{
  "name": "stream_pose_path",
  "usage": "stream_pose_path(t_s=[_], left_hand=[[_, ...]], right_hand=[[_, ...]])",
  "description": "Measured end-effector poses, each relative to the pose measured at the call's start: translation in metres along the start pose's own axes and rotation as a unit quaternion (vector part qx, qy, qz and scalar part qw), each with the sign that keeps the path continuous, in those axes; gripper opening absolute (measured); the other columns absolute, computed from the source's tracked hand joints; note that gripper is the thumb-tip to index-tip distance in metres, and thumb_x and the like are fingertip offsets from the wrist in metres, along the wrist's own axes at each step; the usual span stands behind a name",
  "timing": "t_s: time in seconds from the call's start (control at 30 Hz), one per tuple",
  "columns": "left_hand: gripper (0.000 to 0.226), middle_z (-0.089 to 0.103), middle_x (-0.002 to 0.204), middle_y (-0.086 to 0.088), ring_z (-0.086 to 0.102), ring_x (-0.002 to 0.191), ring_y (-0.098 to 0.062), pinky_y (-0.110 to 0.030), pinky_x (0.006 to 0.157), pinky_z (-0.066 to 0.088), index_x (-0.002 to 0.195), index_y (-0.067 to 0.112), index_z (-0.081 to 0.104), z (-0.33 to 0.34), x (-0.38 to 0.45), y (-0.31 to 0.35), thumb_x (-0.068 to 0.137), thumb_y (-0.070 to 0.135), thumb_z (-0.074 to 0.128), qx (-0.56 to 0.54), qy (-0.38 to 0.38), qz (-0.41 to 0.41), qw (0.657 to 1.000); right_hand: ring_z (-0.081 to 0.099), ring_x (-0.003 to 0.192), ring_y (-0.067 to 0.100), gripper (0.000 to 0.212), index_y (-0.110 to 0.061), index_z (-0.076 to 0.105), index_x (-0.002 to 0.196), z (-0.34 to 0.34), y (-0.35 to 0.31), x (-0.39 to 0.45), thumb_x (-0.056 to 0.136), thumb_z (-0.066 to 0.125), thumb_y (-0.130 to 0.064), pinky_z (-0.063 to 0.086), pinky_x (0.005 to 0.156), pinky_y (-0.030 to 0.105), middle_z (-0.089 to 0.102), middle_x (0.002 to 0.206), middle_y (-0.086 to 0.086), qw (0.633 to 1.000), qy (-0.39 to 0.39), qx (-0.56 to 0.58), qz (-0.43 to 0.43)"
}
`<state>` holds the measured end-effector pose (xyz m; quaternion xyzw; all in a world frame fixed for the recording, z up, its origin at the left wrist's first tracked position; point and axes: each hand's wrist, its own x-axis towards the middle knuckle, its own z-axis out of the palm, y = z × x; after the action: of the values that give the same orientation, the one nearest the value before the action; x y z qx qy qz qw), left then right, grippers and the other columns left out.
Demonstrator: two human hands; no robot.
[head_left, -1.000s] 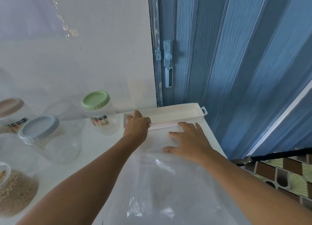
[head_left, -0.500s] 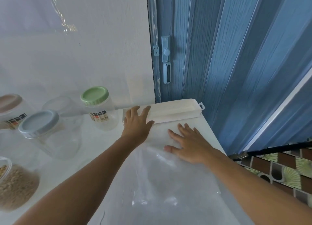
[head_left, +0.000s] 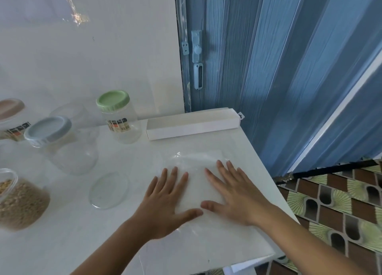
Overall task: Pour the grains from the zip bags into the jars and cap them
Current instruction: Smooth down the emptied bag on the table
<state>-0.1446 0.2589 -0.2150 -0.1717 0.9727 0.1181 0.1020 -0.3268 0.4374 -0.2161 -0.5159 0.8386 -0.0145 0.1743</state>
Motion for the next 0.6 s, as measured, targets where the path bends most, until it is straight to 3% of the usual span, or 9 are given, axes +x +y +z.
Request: stream_pose_path(t_s=[0.23,0.6], left_hand=[[0.109,-0.042,0.162,0.008,-0.042,0.149,-0.018,-0.044,0.128,-0.015,0.155,0.043,-0.031,0.0052,0.0013,0.0001,0.076,0.104,0.013,0.038,0.005,-0.009,0.999],[0.116,-0.04,0.164,0.006,-0.039,0.151,-0.019,-0.045,0.129,-0.012,0.157,0.04,-0.029,0.0088,0.0035,-0.0001,0.074,0.105,0.017,0.057,0.004,-0.018,0.998]], right_hand=[[-0.033,0.154,0.023,0.108,-0.045,-0.021,0.159,0.0087,0.0019,0.0013,0.074,0.015,-0.103,-0.01,0.128,0.046,-0.033,0.167,-0.001,0.999,0.032,-0.022,-0.007],[-0.03,0.155,0.023,0.11,-0.046,-0.021,0.159,0.0104,0.0019,0.0006,0.073,0.017,-0.104,-0.008,0.129,0.046,-0.03,0.169,-0.001,0.999,0.043,-0.023,-0.005]])
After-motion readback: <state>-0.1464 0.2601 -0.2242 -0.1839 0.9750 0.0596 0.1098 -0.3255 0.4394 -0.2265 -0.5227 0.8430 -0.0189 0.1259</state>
